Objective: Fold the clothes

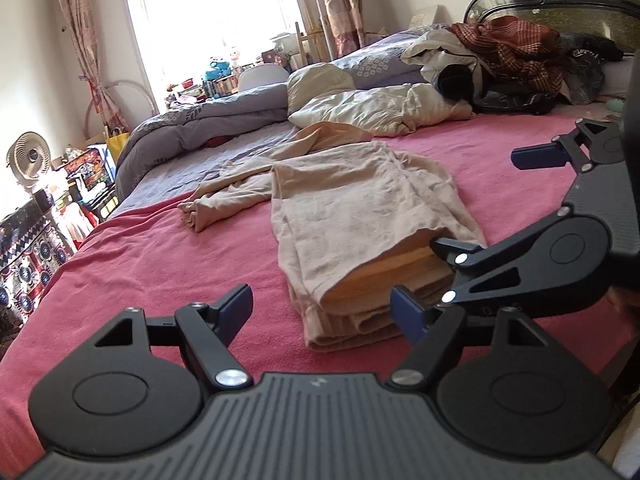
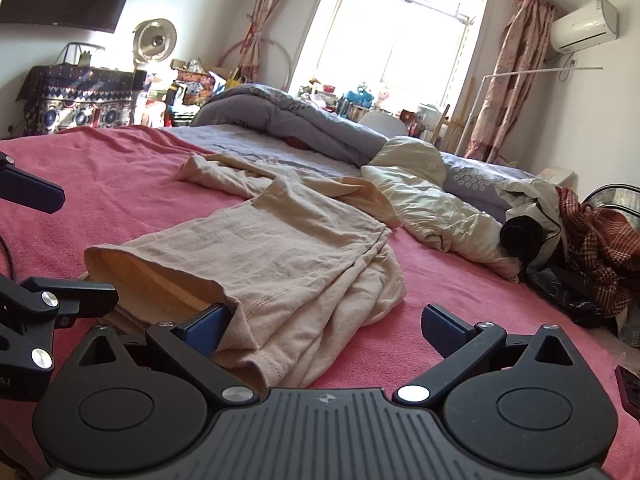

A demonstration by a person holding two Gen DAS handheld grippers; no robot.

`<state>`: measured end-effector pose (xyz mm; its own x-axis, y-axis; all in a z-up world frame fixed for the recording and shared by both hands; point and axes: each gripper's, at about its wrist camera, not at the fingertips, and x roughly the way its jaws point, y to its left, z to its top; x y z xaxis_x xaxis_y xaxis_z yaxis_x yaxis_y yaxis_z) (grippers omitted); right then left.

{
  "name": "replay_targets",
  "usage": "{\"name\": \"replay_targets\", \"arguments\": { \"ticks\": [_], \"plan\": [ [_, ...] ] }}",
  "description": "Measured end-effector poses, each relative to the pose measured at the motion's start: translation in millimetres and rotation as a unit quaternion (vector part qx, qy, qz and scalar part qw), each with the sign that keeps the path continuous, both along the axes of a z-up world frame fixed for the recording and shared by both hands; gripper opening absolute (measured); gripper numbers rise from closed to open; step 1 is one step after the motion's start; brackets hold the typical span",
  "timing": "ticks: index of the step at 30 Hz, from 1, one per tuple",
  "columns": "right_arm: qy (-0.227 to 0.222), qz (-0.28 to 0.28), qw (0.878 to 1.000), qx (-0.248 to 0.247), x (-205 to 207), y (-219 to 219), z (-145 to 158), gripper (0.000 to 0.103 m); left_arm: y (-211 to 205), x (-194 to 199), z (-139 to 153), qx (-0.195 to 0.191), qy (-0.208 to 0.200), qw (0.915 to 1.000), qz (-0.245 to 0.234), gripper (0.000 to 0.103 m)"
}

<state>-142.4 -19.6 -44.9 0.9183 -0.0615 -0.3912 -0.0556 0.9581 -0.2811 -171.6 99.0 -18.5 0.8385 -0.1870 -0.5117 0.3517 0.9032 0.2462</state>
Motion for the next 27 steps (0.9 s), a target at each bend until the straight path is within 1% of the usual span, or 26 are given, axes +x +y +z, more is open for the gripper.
{"name": "replay_targets", "arguments": {
  "ticks": [2, 6, 10, 14, 16, 18, 19, 20, 21, 22, 23, 24, 26, 27],
  "plan": [
    [0.000, -0.013, 1.000, 0.007, -1, -6, -1, 0.103, -7, 4, 0, 0.005, -0.004, 0.9999, -0.012, 0.078],
    [0.013, -0.029, 0.999, 0.026, 2, -17, -4, 0.103, -16, 10, -1, 0.019, -0.008, 0.9995, -0.026, 0.079],
    [0.013, -0.023, 0.999, 0.037, 0, -20, -5, 0.103, -16, 17, -10, 0.042, -0.003, 0.9991, 0.002, 0.079],
    [0.011, -0.011, 0.999, 0.052, -4, -20, -5, 0.103, -9, 18, -10, 0.041, 0.002, 0.9991, 0.008, 0.079],
    [0.021, -0.002, 0.998, 0.061, -4, -20, -6, 0.099, -8, 18, -11, 0.044, 0.004, 0.9990, 0.006, 0.080],
    [0.033, 0.017, 0.997, 0.073, -5, -20, -5, 0.084, -7, 20, -14, 0.059, 0.002, 0.9981, 0.017, 0.081],
    [0.034, 0.025, 0.996, 0.077, -6, -19, -4, 0.079, -7, 21, -16, 0.069, 0.001, 0.9973, 0.026, 0.081],
    [0.033, 0.033, 0.996, 0.080, -8, -19, -3, 0.069, -5, 22, -17, 0.071, 0.003, 0.9970, 0.031, 0.081],
    [0.032, 0.041, 0.996, 0.078, -9, -17, -3, 0.061, -2, 22, -17, 0.070, 0.006, 0.9969, 0.035, 0.081],
    [0.031, 0.049, 0.996, 0.075, -10, -14, -2, 0.057, -1, 22, -17, 0.070, 0.007, 0.9969, 0.037, 0.081],
    [0.032, 0.060, 0.995, 0.069, -10, -11, -1, 0.046, 0, 22, -17, 0.069, 0.007, 0.9969, 0.037, 0.081],
    [0.033, 0.073, 0.995, 0.063, -10, -7, -1, 0.030, 1, 23, -17, 0.068, 0.008, 0.9969, 0.038, 0.081],
    [0.039, 0.099, 0.993, 0.051, -11, 0, 0, 0.009, 0, 23, -16, 0.074, 0.003, 0.9964, 0.042, 0.081],
    [0.042, 0.106, 0.993, 0.043, -12, 3, 2, 0.008, 0, 23, -16, 0.077, 0.001, 0.9960, 0.045, 0.081]
  ]
}}
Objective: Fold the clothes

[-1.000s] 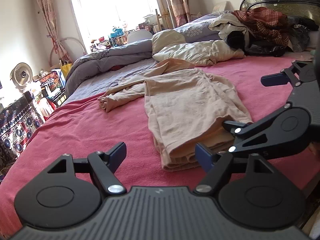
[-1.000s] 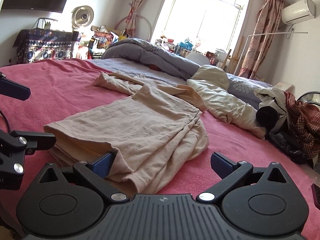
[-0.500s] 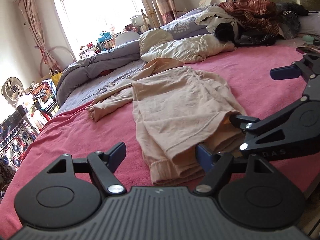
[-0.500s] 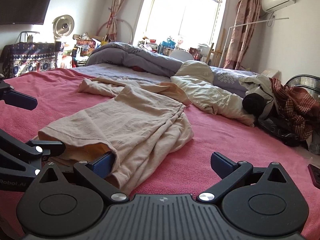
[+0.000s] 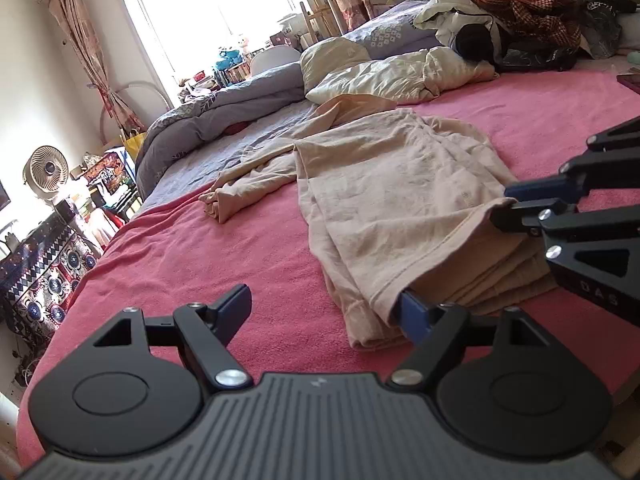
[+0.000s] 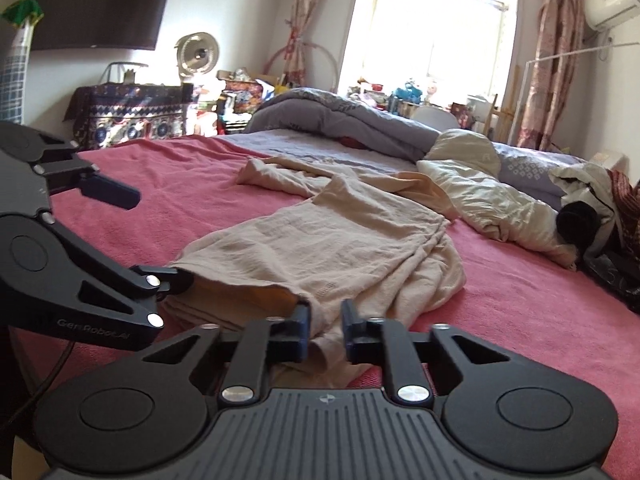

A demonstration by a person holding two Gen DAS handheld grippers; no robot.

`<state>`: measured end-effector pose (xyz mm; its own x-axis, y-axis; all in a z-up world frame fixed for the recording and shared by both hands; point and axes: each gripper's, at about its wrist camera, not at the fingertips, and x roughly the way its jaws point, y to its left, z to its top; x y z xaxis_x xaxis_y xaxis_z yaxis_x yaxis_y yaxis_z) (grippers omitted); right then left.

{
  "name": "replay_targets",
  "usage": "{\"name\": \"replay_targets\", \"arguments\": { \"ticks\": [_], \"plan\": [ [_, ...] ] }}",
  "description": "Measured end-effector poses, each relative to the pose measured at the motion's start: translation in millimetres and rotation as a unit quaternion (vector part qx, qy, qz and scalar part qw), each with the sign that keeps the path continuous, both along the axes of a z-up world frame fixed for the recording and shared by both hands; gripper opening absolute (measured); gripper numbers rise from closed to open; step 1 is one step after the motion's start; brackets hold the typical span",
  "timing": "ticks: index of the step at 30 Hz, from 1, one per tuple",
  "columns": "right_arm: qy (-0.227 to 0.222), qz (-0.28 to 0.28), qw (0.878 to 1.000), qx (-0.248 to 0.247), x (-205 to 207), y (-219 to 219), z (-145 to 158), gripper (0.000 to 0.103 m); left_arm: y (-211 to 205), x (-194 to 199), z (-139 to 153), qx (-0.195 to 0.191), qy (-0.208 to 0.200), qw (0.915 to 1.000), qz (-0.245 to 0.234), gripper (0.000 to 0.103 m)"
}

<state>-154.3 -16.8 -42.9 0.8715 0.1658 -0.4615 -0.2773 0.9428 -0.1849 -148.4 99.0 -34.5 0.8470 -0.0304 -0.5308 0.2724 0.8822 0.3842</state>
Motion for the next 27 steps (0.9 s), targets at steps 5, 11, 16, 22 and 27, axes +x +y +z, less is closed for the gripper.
{"name": "replay_targets", "arguments": {
  "ticks": [5, 11, 16, 22, 27],
  "plan": [
    [-0.022, 0.003, 1.000, -0.007, -5, 1, 21, 0.005, 2, 3, 11, -0.004, -0.017, 0.9997, 0.018, 0.081],
    [-0.029, 0.005, 0.999, -0.038, -13, -1, 22, 0.005, -8, -5, 9, 0.026, -0.022, 0.9994, -0.008, 0.082],
    [0.019, 0.013, 0.999, -0.049, -19, 0, -7, 0.006, -7, -12, -5, 0.045, -0.004, 0.9989, -0.015, 0.082],
    [0.040, 0.037, 0.998, -0.010, -19, -11, -4, 0.022, 3, -22, -4, 0.049, 0.006, 0.9987, -0.015, 0.082],
    [0.110, 0.045, 0.987, 0.106, -14, -51, 1, 0.048, 35, -23, 16, -0.008, 0.010, 0.9998, 0.013, 0.081]
  ]
}}
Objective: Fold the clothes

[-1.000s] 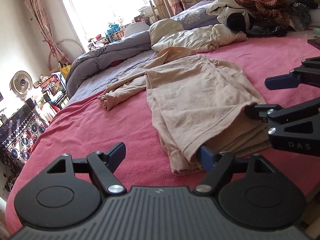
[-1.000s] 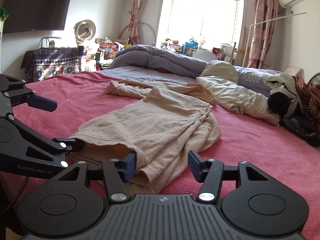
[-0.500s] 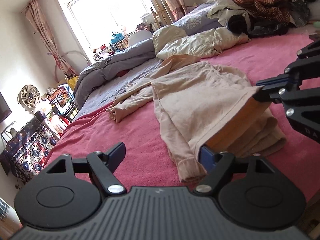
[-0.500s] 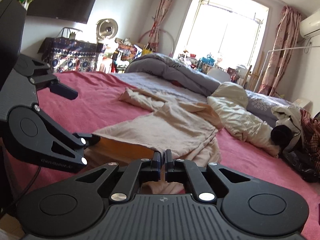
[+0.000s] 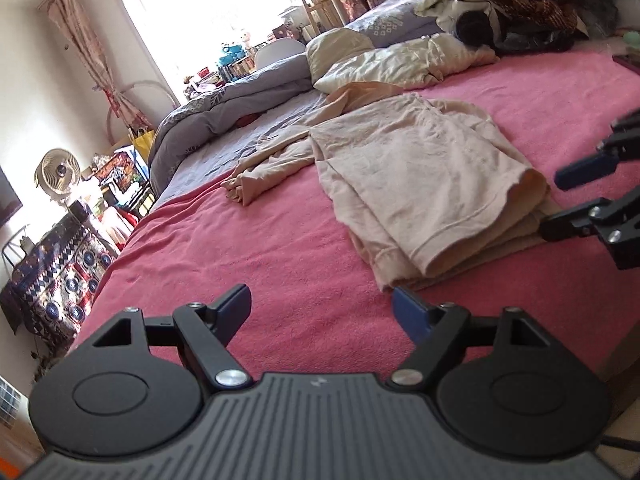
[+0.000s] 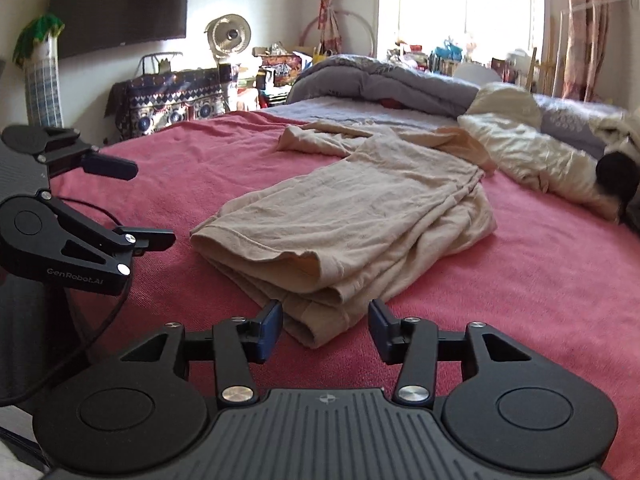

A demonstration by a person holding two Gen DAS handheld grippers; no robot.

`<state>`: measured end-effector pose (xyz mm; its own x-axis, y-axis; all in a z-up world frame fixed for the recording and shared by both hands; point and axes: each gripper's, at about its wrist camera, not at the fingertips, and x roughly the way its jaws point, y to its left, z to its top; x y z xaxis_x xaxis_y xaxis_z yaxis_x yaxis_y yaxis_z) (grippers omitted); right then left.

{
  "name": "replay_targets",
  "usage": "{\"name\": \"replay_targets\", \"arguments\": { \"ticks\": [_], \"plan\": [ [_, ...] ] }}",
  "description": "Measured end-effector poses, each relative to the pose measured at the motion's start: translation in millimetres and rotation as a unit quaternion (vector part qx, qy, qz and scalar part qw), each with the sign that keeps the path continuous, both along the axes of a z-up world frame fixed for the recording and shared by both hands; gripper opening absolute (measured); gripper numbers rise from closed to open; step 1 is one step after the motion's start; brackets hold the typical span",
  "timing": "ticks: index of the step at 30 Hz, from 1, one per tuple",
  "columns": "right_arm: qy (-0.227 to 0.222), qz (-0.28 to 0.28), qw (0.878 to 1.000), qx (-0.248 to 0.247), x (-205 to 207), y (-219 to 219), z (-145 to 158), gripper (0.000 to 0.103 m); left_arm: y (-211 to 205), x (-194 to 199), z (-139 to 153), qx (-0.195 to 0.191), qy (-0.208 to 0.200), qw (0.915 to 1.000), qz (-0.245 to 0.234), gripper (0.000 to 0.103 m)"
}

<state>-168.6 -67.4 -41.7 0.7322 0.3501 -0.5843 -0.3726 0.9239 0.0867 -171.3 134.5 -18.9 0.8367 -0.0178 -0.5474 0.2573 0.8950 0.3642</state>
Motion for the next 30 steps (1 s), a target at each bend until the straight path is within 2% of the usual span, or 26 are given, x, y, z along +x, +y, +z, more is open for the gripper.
{"name": "replay_targets", "arguments": {
  "ticks": [3, 5, 7, 8, 9, 11, 12, 15, 17, 18, 21, 23, 25, 28, 30],
  "plan": [
    [0.038, -0.008, 0.995, 0.091, 6, -31, 7, 0.047, 16, 11, 21, -0.060, -0.016, 0.9979, 0.020, 0.081],
    [0.041, -0.008, 0.989, 0.145, 14, -46, 14, 0.046, 15, 24, 34, -0.092, -0.033, 0.9951, 0.015, 0.081],
    [0.030, -0.001, 0.985, 0.172, 28, -49, 21, 0.043, 4, 39, 41, -0.108, -0.051, 0.9928, -0.004, 0.081],
    [0.023, 0.004, 0.985, 0.168, 36, -45, 23, 0.041, -5, 47, 41, -0.109, -0.059, 0.9921, -0.013, 0.081],
    [0.017, 0.010, 0.987, 0.161, 45, -39, 24, 0.041, -16, 57, 39, -0.104, -0.061, 0.9925, -0.021, 0.081],
    [0.053, 0.027, 0.989, 0.134, 61, -28, 10, 0.041, -37, 74, 30, -0.084, -0.057, 0.9942, -0.035, 0.081],
    [0.077, 0.038, 0.989, 0.121, 65, -25, 0, 0.041, -48, 78, 23, -0.064, -0.057, 0.9955, -0.040, 0.081],
    [0.075, 0.077, 0.989, 0.098, 58, -43, 0, 0.042, -73, 70, -6, 0.015, -0.056, 0.9959, -0.069, 0.081],
    [0.081, 0.068, 0.988, 0.114, 64, -70, 10, 0.050, -81, 60, -30, 0.050, -0.030, 0.9937, -0.096, 0.081],
    [0.073, 0.058, 0.988, 0.127, 72, -84, 16, 0.055, -82, 56, -40, 0.054, -0.022, 0.9936, -0.097, 0.075],
    [0.048, 0.031, 0.987, 0.153, 129, -124, 26, 0.070, -75, 55, -29, 0.007, -0.014, 0.9959, -0.089, 0.076],
    [0.035, 0.015, 0.987, 0.159, 185, -145, 24, 0.071, -72, 70, 3, -0.042, -0.042, 0.9939, -0.092, 0.076],
    [0.036, -0.010, 0.987, 0.157, 241, -156, 16, 0.072, -74, 91, 30, -0.068, -0.068, 0.9906, -0.098, 0.080],
    [0.040, -0.029, 0.989, 0.140, 311, -161, -2, 0.075, -85, 116, 22, -0.057, -0.048, 0.9899, -0.120, 0.080],
    [0.049, -0.026, 0.989, 0.136, 344, -158, -17, 0.078, -93, 133, 15, -0.047, -0.033, 0.9891, -0.136, 0.080]
  ]
}}
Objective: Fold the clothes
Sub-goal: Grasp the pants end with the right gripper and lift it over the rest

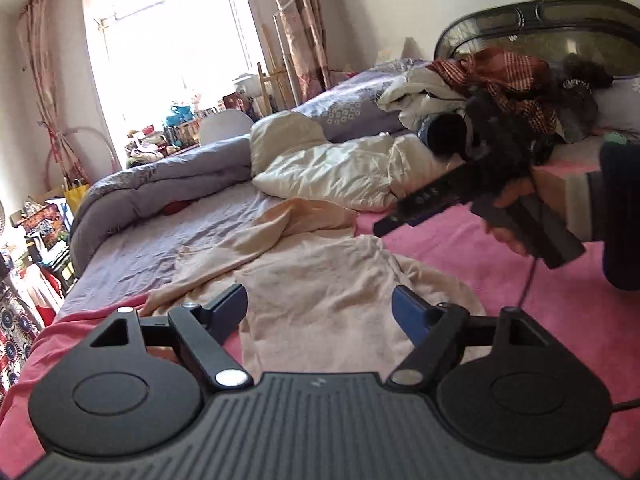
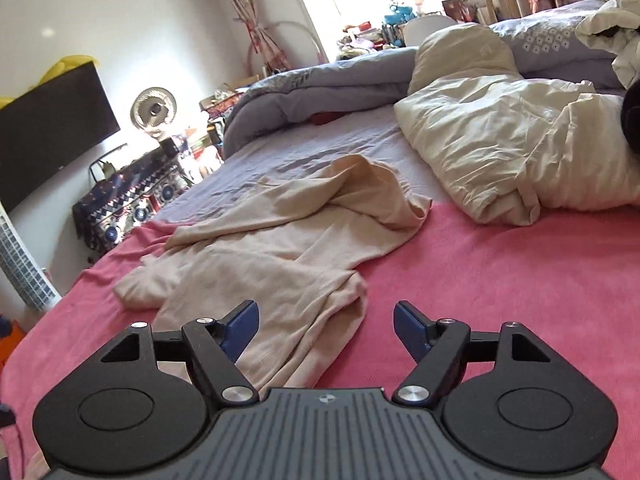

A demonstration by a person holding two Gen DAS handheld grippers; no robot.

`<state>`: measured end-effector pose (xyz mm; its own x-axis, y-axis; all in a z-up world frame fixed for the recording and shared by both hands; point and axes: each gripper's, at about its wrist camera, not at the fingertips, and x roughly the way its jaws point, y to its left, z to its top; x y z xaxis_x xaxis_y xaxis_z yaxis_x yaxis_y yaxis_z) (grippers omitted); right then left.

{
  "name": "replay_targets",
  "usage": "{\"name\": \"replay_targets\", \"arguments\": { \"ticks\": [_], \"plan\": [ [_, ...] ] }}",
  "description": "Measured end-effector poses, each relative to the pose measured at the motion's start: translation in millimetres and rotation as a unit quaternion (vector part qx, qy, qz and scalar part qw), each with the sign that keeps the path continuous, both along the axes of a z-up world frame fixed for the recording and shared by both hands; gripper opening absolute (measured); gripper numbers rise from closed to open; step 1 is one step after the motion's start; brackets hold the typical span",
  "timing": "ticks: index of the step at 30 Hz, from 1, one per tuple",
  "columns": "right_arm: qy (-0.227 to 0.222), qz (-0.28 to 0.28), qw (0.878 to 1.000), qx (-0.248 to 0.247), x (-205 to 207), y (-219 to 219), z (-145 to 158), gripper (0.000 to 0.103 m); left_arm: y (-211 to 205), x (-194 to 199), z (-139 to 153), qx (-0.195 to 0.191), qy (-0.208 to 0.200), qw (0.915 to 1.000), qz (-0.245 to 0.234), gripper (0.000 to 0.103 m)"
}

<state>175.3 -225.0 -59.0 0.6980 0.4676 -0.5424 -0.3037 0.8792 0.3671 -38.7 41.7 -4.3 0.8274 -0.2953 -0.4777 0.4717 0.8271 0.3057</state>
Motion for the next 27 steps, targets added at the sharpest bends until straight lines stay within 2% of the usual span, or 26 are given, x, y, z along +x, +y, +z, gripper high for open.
{"name": "replay_targets", "arguments": {
  "ticks": [2, 4, 5, 8, 10, 13, 14, 16, 18, 22, 24, 27],
  "plan": [
    [0.010, 0.013, 1.000, 0.002, 24, 4, -14, 0.080, -7, 8, -14, 0.022, 0.016, 0.9995, -0.017, 0.080],
    [0.026, 0.034, 0.999, 0.007, 44, 8, -30, 0.080, -9, 1, -45, 0.063, 0.052, 0.9963, -0.027, 0.080],
    [0.031, 0.046, 0.998, 0.007, 50, 10, -38, 0.083, -6, -4, -59, 0.063, 0.058, 0.9961, -0.020, 0.080],
    [0.016, 0.072, 0.997, 0.011, 49, 17, -43, 0.083, 15, -1, -65, -0.019, 0.095, 0.9951, 0.018, 0.080],
    [0.019, 0.086, 0.996, 0.023, 47, 17, -43, 0.061, 24, 6, -63, -0.054, 0.124, 0.9903, 0.032, 0.083],
    [0.023, 0.098, 0.995, 0.021, 45, 22, -39, 0.041, 23, 4, -61, -0.048, 0.120, 0.9908, 0.038, 0.083],
    [0.023, 0.100, 0.994, 0.022, 44, 22, -37, 0.028, 23, 2, -59, -0.045, 0.120, 0.9909, 0.042, 0.083],
    [0.019, 0.101, 0.994, 0.021, 42, 24, -34, 0.023, 27, -4, -57, -0.044, 0.123, 0.9903, 0.049, 0.083],
    [0.006, 0.095, 0.995, 0.013, 37, 27, -22, 0.019, 38, -14, -56, -0.056, 0.131, 0.9877, 0.063, 0.083],
    [-0.048, 0.095, 0.994, 0.012, 12, 34, 23, 0.017, 63, -33, -50, -0.087, 0.158, 0.9788, 0.098, 0.083],
    [-0.080, 0.110, 0.991, 0.011, -11, 41, 54, 0.017, 74, -43, -44, -0.097, 0.164, 0.9752, 0.113, 0.084],
    [-0.127, 0.165, 0.978, -0.004, -65, 56, 98, 0.016, 85, -58, -37, -0.093, 0.155, 0.9747, 0.132, 0.084]
  ]
}}
